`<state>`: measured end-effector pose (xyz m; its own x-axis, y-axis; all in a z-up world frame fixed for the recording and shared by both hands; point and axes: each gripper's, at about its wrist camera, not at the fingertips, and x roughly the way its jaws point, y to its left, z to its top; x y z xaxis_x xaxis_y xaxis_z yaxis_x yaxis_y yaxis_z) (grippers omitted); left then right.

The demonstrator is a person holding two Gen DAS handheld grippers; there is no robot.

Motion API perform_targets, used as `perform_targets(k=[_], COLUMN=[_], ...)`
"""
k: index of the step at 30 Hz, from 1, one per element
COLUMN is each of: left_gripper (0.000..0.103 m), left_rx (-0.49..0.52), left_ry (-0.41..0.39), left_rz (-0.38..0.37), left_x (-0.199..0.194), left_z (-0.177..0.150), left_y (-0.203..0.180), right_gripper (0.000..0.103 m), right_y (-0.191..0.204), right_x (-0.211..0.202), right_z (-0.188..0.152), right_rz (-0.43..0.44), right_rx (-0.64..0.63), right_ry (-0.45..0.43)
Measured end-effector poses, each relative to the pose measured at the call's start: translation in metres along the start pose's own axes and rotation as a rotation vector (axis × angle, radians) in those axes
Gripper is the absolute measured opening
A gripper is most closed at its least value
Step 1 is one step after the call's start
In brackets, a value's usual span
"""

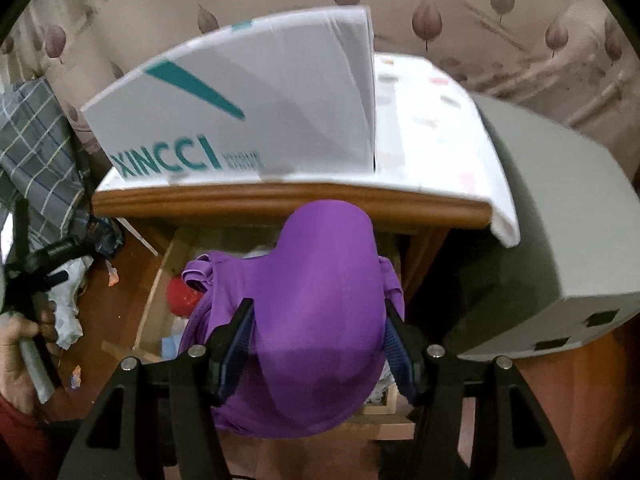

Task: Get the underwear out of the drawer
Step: 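Carry the purple bra with the right tool into the white box and release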

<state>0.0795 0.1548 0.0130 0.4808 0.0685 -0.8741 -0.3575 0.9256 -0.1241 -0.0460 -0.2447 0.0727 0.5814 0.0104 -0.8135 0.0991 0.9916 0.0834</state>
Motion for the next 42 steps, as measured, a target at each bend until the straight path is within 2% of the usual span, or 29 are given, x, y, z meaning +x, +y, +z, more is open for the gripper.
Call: perform_targets(k=[3,7,13,17,20,29,38,42], left_gripper=[0.086,0.086,0.086,0.086,0.086,0.086,0.086,0.086], left_rx=[-0.011,-0.009,0.018,0.033,0.054,0.072,0.071,0.107], left_ry=[0.025,0.008,-0.021,-0.033,-0.045,-0.027,-0.029,-0.036], left_rz=[0.027,0.047,0.094,0.123,0.137,0.134,0.114,0.096], left_x=[0.003,0.001,-0.001,-0.002,-0.004,-0.002,-0.002,-0.004], left_z=[0.0,0.001,0.002,0.004,0.005,0.006,0.007,0.004], left_y=[0.002,0.001,0.003,0.005,0.003,0.005,0.002,-0.005], right_gripper=[0.061,0.061,0.061,0.061,0.061,0.061,0.061,0.064], right_y=[0.005,0.006,0.013,0.018,0.023,0.044,0.056,0.059], right_x=[-0.023,-0.064,-0.121,-0.128,-0.117,-0.055,0.027,0.055], right_z=[0.011,0.031,0.087,0.128,0.152,0.206,0.229,0.231], right_rz=[-0.017,-0.033,-0.056,-0.056,-0.071,-0.158,-0.165,-0.219], right_rx=[-0.018,-0.035,-0.067,-0.055,-0.052,-0.094,-0.098,-0.128], right_ry=[-0.029,-0.093,-0.249,-0.308,-0.311,-0.256,-0.054,0.031])
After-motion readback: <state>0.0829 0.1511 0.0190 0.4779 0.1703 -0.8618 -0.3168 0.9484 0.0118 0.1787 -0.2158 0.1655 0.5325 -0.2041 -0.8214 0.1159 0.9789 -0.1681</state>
